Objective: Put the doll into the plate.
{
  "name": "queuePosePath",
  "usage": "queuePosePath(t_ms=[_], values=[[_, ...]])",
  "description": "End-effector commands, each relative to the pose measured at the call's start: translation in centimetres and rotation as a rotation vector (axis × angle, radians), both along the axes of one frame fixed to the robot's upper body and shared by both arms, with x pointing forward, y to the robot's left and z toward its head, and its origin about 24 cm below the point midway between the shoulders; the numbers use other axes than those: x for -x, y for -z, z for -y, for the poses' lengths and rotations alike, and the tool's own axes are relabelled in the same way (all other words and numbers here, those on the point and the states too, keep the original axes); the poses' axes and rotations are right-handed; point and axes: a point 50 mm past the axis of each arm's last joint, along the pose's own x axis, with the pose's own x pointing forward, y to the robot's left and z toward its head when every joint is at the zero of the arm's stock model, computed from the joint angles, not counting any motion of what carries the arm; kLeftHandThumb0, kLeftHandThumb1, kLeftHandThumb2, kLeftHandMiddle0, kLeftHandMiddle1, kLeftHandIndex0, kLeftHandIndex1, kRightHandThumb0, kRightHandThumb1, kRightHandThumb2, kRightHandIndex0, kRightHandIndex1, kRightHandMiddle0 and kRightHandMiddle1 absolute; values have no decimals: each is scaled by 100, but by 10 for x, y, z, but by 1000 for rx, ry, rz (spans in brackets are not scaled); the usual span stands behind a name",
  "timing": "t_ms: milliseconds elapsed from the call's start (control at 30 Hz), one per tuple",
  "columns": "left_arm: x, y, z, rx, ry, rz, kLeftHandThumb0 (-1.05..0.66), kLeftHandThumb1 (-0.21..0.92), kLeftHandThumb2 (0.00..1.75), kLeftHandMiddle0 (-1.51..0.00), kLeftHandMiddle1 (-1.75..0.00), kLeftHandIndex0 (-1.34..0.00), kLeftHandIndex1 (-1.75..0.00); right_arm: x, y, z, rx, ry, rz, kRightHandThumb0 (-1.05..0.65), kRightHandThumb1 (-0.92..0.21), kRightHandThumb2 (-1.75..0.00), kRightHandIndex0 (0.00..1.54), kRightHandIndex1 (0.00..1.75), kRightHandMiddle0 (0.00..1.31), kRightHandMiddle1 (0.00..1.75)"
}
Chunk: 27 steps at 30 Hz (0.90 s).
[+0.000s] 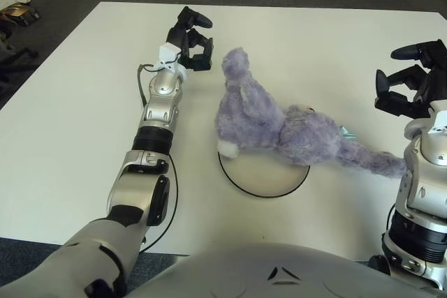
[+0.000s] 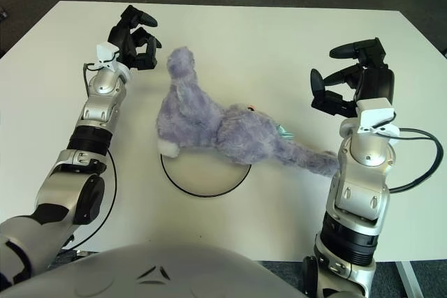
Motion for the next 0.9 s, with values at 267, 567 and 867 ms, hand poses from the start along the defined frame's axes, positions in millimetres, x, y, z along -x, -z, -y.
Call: queuePosePath(t_ms=[267,567,867], values=[[0,2,2,18,-29,-28,-1,32,132,-49,-175,-48,-175,0,11,10,-98,22,12,0,-35,-118,72,145,38,175],[2,10,7,54,-51,-49,-1,32,132,-50,-175,-48,-175,-11,34,12,-264,-61,14,0,-31,-122,77,142,41,175],[8,22,9,108,-72,-76,-1,32,132,-50,-175,-48,-175,-18,47,13,-321,-95,14,0,-27,-126,81,140,43,175]])
